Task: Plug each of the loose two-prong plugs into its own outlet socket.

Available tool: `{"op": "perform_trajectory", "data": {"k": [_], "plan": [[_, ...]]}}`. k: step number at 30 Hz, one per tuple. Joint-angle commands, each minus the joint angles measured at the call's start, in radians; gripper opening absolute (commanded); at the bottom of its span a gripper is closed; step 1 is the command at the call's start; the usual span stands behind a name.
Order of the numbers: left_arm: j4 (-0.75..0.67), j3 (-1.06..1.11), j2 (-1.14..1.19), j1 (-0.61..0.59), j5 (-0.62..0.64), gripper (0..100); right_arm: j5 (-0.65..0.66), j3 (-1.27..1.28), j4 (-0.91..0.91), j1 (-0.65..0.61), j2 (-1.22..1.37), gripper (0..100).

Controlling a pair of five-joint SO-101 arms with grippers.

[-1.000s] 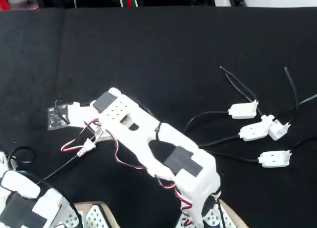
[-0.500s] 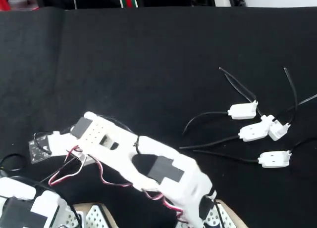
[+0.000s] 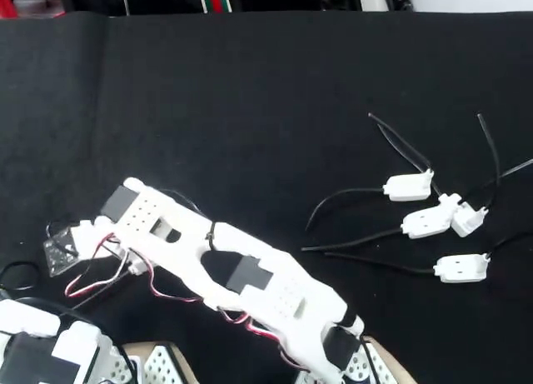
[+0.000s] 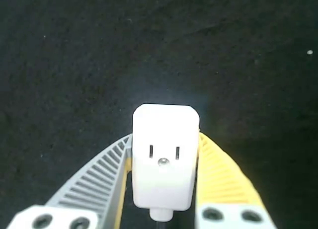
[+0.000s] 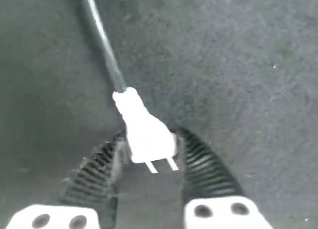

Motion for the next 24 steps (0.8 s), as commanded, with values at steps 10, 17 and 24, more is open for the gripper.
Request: {"op": "perform_trajectory", "data": {"k": [10, 17, 24], "plan": [[0.055, 0.039, -0.081, 0.033, -0.075, 3, 0.011, -0.099, 0.17, 0.273, -0.084, 1.1], [0.126, 0.148, -0.388, 0.397, -0.074, 3, 0.011, -0.093, 0.235, 0.646, -0.257, 1.1], [0.118, 0.226, -0.658, 1.006, -0.002, 3, -0.141, 0.028, 0.281, 0.931, -0.407, 1.1]]}}
